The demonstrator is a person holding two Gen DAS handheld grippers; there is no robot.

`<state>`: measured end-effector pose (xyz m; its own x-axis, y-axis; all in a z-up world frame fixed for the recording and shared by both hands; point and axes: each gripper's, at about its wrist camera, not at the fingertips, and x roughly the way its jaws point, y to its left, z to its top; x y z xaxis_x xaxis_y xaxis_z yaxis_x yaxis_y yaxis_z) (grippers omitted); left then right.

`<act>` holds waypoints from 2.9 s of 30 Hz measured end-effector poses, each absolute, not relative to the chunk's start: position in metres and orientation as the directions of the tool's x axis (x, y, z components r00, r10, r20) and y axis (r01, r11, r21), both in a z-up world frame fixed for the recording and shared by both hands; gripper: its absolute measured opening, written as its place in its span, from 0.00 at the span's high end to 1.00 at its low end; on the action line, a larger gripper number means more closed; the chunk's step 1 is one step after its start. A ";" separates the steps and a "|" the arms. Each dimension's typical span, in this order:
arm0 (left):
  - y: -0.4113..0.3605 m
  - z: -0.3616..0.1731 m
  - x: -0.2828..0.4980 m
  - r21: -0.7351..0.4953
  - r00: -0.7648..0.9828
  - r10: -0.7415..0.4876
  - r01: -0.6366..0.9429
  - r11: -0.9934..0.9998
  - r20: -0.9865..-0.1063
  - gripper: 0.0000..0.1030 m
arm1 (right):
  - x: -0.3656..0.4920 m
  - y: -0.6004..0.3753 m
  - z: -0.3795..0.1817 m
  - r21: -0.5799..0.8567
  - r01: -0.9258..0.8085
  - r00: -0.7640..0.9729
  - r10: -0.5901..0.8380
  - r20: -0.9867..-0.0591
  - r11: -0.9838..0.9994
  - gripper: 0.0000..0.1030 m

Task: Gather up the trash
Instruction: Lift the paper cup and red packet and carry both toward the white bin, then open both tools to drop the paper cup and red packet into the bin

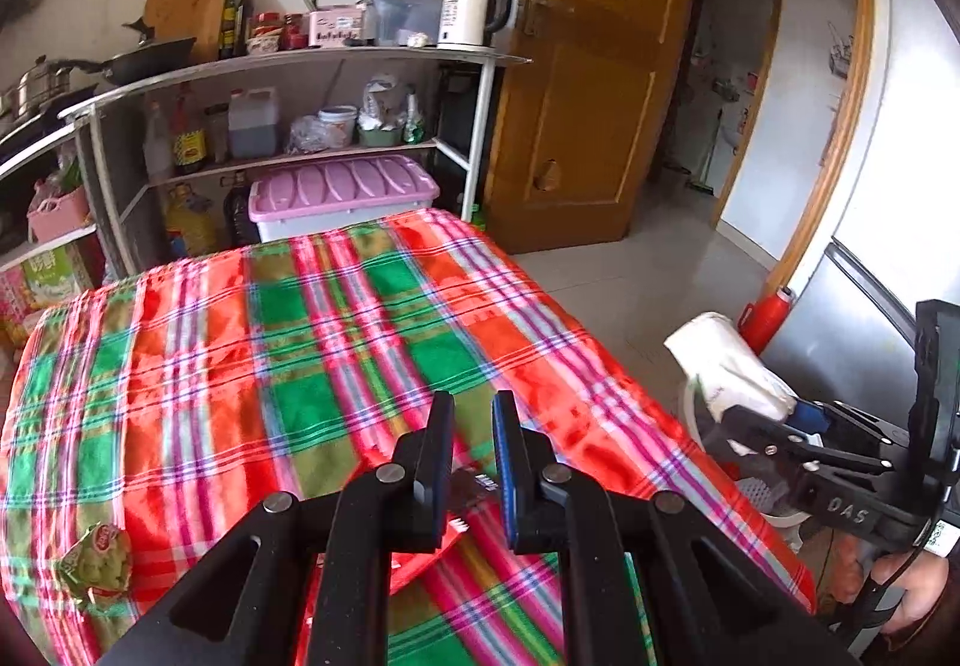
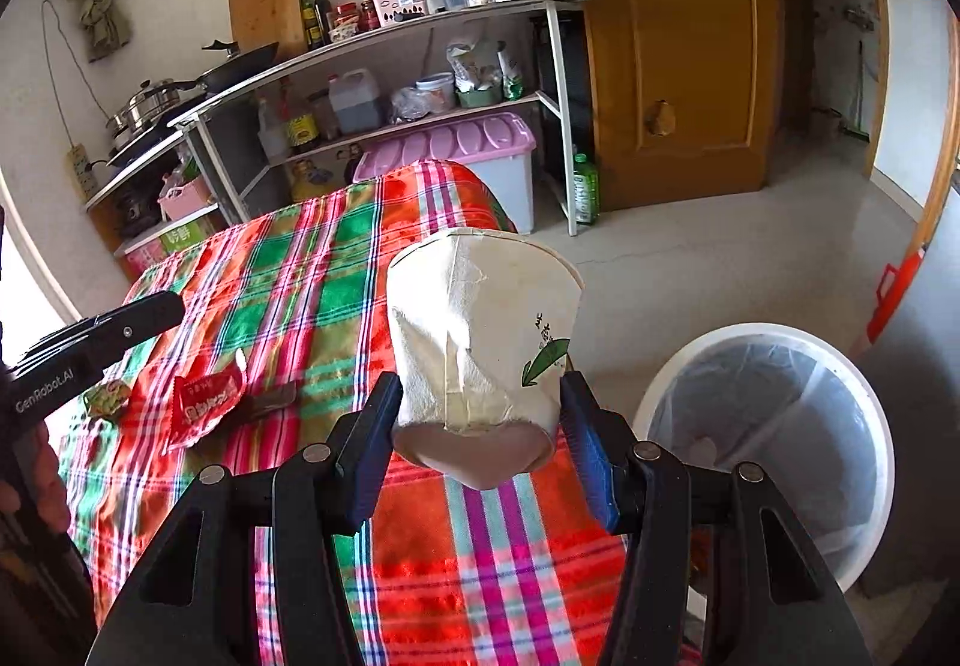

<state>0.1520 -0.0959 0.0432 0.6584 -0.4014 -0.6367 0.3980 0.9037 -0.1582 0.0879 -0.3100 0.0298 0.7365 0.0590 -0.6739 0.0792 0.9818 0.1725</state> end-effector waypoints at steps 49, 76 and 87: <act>-0.062 -0.014 0.163 -0.115 0.609 -0.294 0.316 0.942 -0.736 0.91 | 0.106 -0.273 0.015 0.166 0.021 0.706 0.103 -0.701 0.986 0.47; -0.231 0.029 0.127 -0.143 0.516 -0.527 0.609 0.780 -0.675 0.91 | 0.024 -0.395 0.047 0.130 0.271 0.741 -0.120 -0.661 0.954 0.47; -0.319 0.005 0.126 -0.194 0.403 -0.582 0.680 0.707 -0.707 0.91 | -0.003 -0.464 0.025 0.092 0.397 0.671 -0.221 -0.708 0.913 0.47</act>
<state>0.1256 -0.3193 0.0054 0.4029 -0.5816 -0.7067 0.6801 0.7070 -0.1941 -0.0033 -0.4642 0.0249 0.6707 -0.2210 -0.7080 0.3975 0.9130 0.0915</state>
